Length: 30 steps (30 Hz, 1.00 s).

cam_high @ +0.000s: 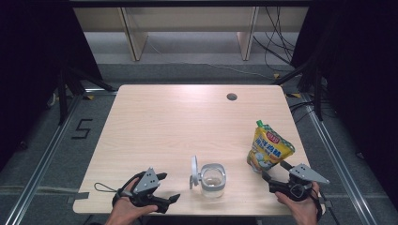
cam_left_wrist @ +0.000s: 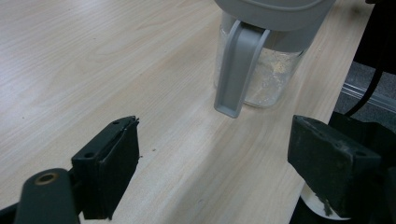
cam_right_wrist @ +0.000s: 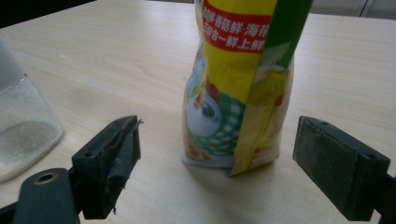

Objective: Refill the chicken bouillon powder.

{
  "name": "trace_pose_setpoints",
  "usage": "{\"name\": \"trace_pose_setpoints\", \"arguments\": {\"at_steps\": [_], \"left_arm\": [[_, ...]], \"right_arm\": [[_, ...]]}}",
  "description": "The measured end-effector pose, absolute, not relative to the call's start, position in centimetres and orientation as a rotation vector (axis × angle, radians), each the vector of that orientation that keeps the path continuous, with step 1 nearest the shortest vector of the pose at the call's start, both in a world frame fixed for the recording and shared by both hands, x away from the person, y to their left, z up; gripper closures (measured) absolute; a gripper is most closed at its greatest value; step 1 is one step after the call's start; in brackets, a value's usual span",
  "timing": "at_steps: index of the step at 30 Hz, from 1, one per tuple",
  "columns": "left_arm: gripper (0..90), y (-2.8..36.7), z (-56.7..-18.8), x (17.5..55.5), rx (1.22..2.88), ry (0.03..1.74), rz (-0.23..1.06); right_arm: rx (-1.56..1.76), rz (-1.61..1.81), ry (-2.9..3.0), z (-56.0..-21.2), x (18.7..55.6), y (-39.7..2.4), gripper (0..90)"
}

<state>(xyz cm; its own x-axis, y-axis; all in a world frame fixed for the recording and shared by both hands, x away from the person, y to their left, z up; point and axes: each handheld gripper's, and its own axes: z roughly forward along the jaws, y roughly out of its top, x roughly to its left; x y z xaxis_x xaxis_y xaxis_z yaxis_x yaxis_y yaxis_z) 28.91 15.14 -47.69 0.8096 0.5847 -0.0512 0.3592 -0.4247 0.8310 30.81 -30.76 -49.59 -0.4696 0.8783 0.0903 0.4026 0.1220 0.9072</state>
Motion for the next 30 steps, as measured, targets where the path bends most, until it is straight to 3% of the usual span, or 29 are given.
{"name": "trace_pose_setpoints", "arguments": {"at_steps": [22,30], "left_arm": [[16.3,15.0,-48.0,28.9,2.045,0.707,0.291],[16.3,14.9,-48.1,28.9,2.043,0.712,0.296]], "right_arm": [[1.106,1.287,1.886,-50.4,34.0,-30.0,19.0],[1.057,1.291,1.845,-50.6,34.7,-29.8,24.3]]}}
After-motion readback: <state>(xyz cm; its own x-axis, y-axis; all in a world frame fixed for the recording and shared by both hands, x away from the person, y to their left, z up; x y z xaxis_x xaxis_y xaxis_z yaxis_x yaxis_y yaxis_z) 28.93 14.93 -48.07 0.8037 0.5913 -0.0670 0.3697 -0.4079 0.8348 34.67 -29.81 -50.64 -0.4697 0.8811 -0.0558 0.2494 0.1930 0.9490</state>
